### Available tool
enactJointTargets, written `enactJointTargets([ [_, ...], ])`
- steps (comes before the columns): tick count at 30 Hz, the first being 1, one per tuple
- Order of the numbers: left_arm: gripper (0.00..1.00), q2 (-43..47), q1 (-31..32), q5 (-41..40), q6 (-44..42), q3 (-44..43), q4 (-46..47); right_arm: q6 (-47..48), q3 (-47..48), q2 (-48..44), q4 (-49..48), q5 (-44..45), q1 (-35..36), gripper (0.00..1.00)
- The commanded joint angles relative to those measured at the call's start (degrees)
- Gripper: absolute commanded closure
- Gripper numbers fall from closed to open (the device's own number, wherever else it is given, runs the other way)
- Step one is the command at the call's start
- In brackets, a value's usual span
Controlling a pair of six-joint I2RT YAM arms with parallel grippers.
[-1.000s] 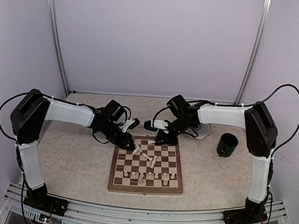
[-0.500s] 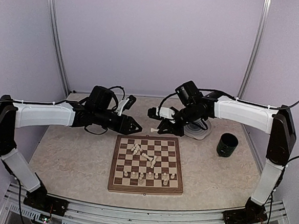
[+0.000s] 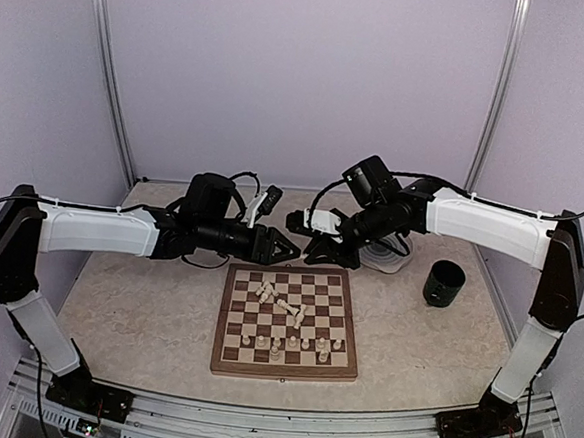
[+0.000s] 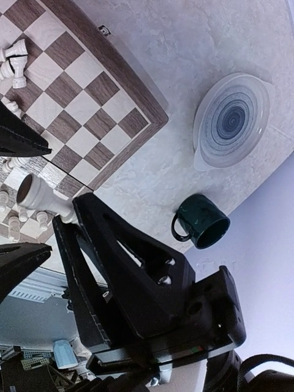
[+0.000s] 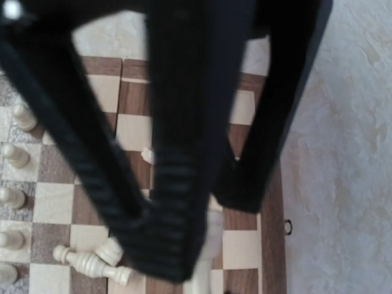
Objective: Set up the chess pieces on the board
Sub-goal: Pass from the right arm to the left
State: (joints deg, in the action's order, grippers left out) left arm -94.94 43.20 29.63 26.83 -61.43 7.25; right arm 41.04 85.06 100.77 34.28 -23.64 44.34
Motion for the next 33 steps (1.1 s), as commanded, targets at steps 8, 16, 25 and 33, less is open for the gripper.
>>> enactJointTargets([
  [8, 0.64, -1.9, 0.3, 4.4, 2.1, 0.3, 4.6, -0.6, -1.1, -3.0, 0.9, -3.3, 0.5, 0.86],
  [16, 0.76, -3.6, 0.5, 7.4, 2.6, 0.3, 5.8, -0.6, -1.7, -3.1, 0.2, -2.0, 0.4, 0.86],
  [25, 0.91, -2.6, 0.4, 9.7, 3.5, 2.7, 11.3, -2.4, -1.9, -4.7, -0.2, -3.7, -0.6, 0.73],
  [33, 0.93, 1.2, 0.4, 9.3, 10.1, 9.8, 32.4, -16.2, -5.2, -11.8, -7.1, -24.5, -12.4, 0.50],
])
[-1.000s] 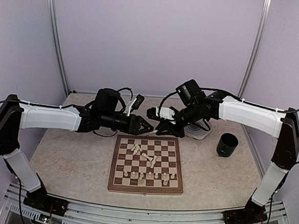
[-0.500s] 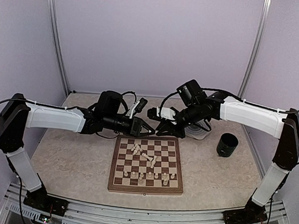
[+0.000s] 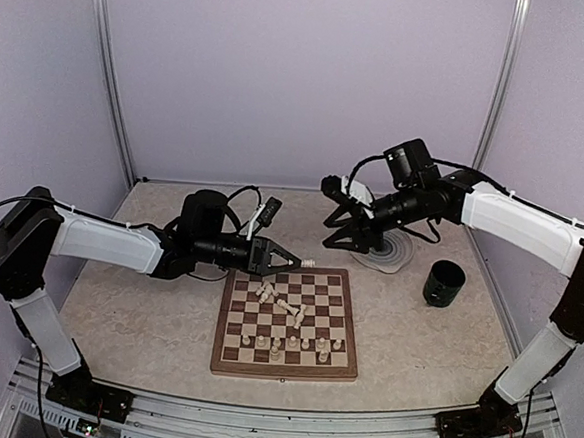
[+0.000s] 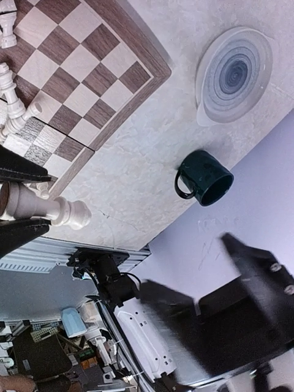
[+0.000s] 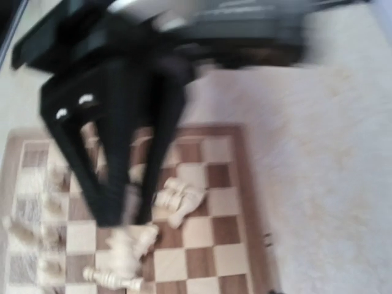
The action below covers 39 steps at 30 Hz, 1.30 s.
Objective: Set up the chess pieces on the board
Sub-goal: Pass from the right arm to the left, then pass from the left arm to the right
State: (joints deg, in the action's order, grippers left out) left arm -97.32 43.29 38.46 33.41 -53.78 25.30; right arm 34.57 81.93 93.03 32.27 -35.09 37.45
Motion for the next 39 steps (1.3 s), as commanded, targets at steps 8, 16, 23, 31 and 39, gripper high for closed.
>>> enactJointTargets([
  [8, 0.93, 2.7, 0.8, -1.7, 7.8, 3.4, 27.1, -26.7, -8.6, -2.9, -16.3, -30.6, -7.4, 0.47],
  [16, 0.93, -2.5, 2.6, -3.6, 14.8, 2.3, 38.0, -28.5, -4.1, 1.2, -17.8, -32.0, -4.1, 0.48],
  [23, 0.93, -5.9, 3.6, -3.5, 16.0, 0.3, 39.5, -28.7, -2.6, 2.2, -18.3, -32.7, -2.9, 0.59],
  [31, 0.93, -6.0, 3.5, -4.2, 16.7, 0.9, 41.7, -27.5, -3.5, 1.4, -17.6, -30.5, -2.9, 0.62],
  [39, 0.93, -5.3, 3.6, -5.3, 16.4, 2.3, 43.0, -27.4, -3.6, 1.3, -17.5, -28.6, -3.0, 0.64],
])
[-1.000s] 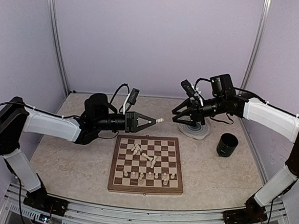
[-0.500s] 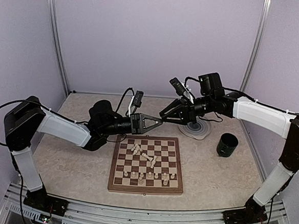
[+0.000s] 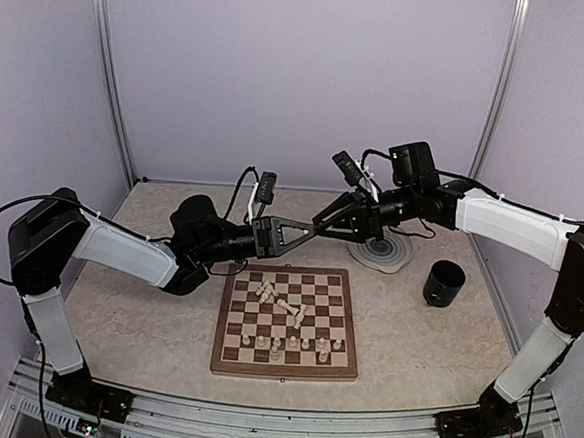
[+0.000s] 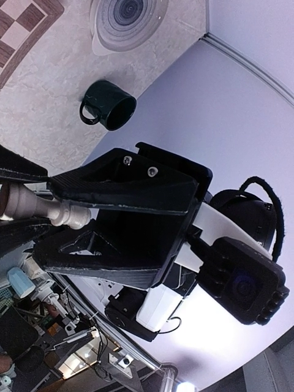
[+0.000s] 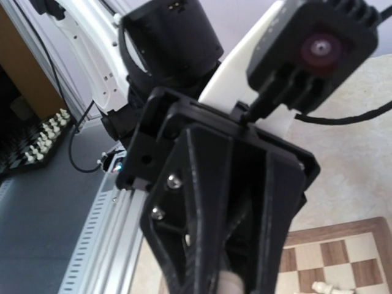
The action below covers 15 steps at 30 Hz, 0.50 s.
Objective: Set up the chess pieces on the board
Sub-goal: Pass from the left arm to the right
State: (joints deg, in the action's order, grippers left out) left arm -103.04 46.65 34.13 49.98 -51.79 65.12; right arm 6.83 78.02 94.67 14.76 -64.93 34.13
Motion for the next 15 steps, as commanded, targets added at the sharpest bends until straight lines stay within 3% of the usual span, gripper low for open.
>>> enactJointTargets([
  [1, 0.93, 0.5, 0.3, -0.9, -0.2, 0.3, 3.0, 0.2, 0.1, -0.3, -0.1, 1.3, 0.3, 0.66],
  [6, 0.94, 0.5, 0.3, -1.3, 0.2, 1.1, 3.9, -0.5, -0.1, -0.3, -0.7, 1.5, 0.2, 0.73],
  [12, 0.94, 1.1, 0.2, -1.6, 0.2, 1.9, 4.7, -0.8, -0.7, -1.0, -0.9, 3.3, -1.1, 0.64],
  [15, 0.94, 1.3, 0.2, -1.7, 0.2, 2.0, 4.7, -0.9, -1.2, -1.6, -1.1, 2.9, -1.7, 0.65],
])
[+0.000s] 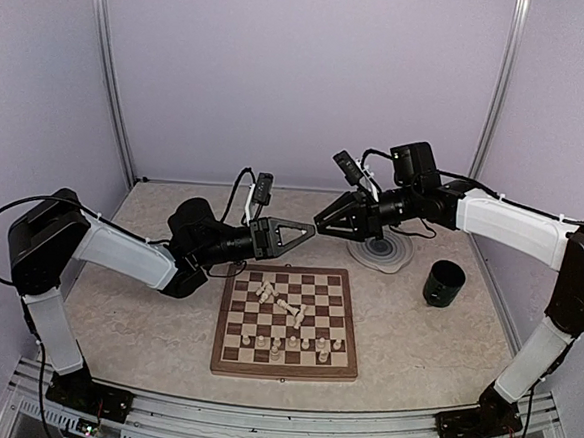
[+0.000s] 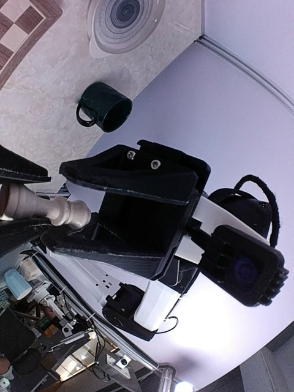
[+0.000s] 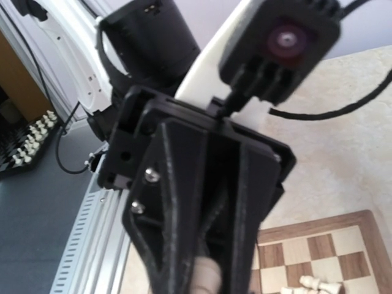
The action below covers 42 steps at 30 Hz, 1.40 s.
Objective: Set up the chess pieces on the board
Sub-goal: Pass from the left arm to the right, then place the queen at c1.
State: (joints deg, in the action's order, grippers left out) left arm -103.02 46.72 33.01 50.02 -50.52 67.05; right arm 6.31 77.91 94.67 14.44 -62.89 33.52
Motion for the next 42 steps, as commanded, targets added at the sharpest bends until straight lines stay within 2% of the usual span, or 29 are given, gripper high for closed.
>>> enactJointTargets([
  [1, 0.94, 1.1, 0.1, -0.5, 0.3, 0.8, 2.8, -0.3, -1.3, -1.6, -0.9, 0.6, -1.1, 0.67],
  [11, 0.92, 0.5, 0.2, -0.9, 1.0, 0.4, 2.4, 0.1, -1.7, -1.9, -1.2, -0.1, -1.1, 0.85],
  [14, 0.72, 1.0, 0.2, -2.5, 0.5, 0.0, -2.2, 1.3, -1.6, -2.3, 0.0, 1.1, -1.1, 0.88],
  [17, 0.61, 2.7, -0.1, -3.4, -3.4, -0.4, -8.3, 4.8, -0.9, -2.9, 2.8, 4.2, -1.1, 0.89],
  [19, 0.58, 5.2, -0.7, -4.1, -7.6, -1.0, -14.8, 7.7, -0.3, -3.6, 5.2, 6.8, -1.1, 0.89],
  [25, 0.52, 12.3, -7.7, -4.1, -19.3, -7.0, -44.7, 17.0, 0.5, -5.4, 11.0, 14.7, -1.1, 0.90],
  [30, 0.47, 19.0, -9.6, -15.0, -35.9, -15.6, -65.1, 22.9, 2.9, -5.3, 16.3, 18.9, -0.6, 0.89],
  [31, 0.40, 19.9, -9.6, -17.1, -38.5, -17.4, -67.7, 24.0, 3.9, -4.9, 17.8, 19.2, -0.4, 0.89],
  [32, 0.06, 20.4, -9.6, -18.8, -40.6, -19.7, -70.0, 24.7, 4.9, -4.5, 19.1, 19.7, -0.2, 0.89],
  [33, 0.02, 20.9, -9.5, -20.5, -42.6, -21.9, -71.8, 25.4, 5.9, -4.1, 20.2, 20.0, 0.1, 0.89],
  [36, 0.01, 21.5, -9.8, -25.6, -45.1, -26.6, -73.0, 27.7, 8.8, -2.7, 23.4, 21.8, 1.6, 0.89],
  [39, 0.01, 22.7, -13.6, -30.0, -34.3, -25.6, -65.3, 30.5, 10.7, -1.5, 26.0, 24.9, 4.4, 0.89],
  [41, 0.01, 24.3, -16.4, -34.4, -28.2, -20.5, -57.6, 32.1, 11.3, -1.0, 27.4, 27.2, 6.5, 0.89],
  [42, 0.01, 25.1, -19.1, -34.1, -25.7, -17.2, -53.4, 33.0, 11.4, -0.7, 28.4, 28.1, 7.7, 0.89],
])
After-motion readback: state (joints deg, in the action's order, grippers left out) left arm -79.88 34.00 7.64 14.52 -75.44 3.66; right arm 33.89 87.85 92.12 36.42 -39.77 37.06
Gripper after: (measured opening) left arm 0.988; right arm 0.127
